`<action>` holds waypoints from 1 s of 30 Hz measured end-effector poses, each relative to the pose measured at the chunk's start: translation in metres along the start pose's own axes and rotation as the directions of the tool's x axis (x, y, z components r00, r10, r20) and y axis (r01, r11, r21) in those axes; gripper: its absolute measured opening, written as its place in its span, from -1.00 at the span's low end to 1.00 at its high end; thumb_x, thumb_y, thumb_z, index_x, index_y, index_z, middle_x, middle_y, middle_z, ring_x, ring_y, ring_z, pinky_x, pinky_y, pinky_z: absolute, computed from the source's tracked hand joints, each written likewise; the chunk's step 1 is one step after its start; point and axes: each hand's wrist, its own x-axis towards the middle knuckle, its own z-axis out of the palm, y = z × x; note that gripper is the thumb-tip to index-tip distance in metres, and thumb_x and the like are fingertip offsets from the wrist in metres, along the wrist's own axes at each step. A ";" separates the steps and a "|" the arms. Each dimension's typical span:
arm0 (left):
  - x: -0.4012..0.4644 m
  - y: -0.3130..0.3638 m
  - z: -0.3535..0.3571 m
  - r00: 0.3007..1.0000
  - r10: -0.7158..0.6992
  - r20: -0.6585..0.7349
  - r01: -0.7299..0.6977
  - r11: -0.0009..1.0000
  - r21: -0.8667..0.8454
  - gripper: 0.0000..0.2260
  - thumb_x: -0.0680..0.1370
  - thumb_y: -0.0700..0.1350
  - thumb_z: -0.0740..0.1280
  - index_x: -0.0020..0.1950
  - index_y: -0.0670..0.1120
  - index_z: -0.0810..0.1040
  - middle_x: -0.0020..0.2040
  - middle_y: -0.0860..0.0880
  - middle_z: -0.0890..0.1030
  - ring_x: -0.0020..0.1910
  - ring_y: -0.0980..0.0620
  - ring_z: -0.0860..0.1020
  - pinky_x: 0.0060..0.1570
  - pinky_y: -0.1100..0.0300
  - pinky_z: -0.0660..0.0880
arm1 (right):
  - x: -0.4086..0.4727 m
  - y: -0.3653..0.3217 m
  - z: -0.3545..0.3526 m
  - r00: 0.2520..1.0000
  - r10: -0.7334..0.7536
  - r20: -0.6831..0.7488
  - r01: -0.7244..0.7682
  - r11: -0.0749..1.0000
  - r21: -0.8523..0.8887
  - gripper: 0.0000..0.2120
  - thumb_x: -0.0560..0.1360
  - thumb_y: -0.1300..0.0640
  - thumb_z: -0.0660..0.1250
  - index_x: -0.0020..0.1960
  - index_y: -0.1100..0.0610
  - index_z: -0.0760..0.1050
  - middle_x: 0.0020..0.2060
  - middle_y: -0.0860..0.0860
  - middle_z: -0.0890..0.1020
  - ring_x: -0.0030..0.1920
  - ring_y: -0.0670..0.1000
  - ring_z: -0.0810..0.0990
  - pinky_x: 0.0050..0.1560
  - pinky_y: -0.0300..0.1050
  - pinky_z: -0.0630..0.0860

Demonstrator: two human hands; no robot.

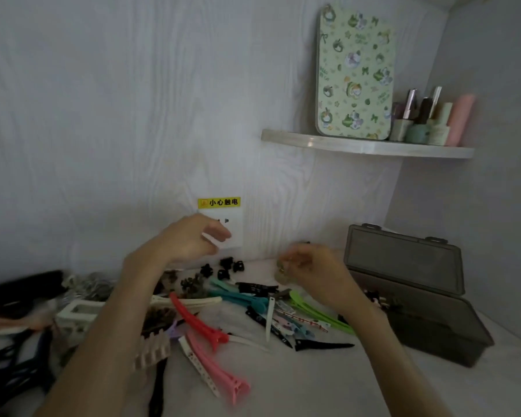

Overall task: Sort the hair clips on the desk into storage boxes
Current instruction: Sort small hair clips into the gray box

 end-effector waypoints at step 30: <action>0.006 -0.055 0.024 0.986 -0.167 -0.014 0.166 0.986 -0.015 -0.81 0.47 0.00 0.40 -0.06 -0.11 0.65 -0.22 -0.08 0.67 -0.21 -0.09 0.66 -0.15 0.04 0.61 | 0.055 0.002 0.098 0.990 0.023 -0.141 -0.010 0.996 0.094 -0.92 0.37 0.14 0.47 -0.13 0.02 0.68 -0.18 -0.07 0.69 -0.22 -0.15 0.60 -0.12 -0.24 0.57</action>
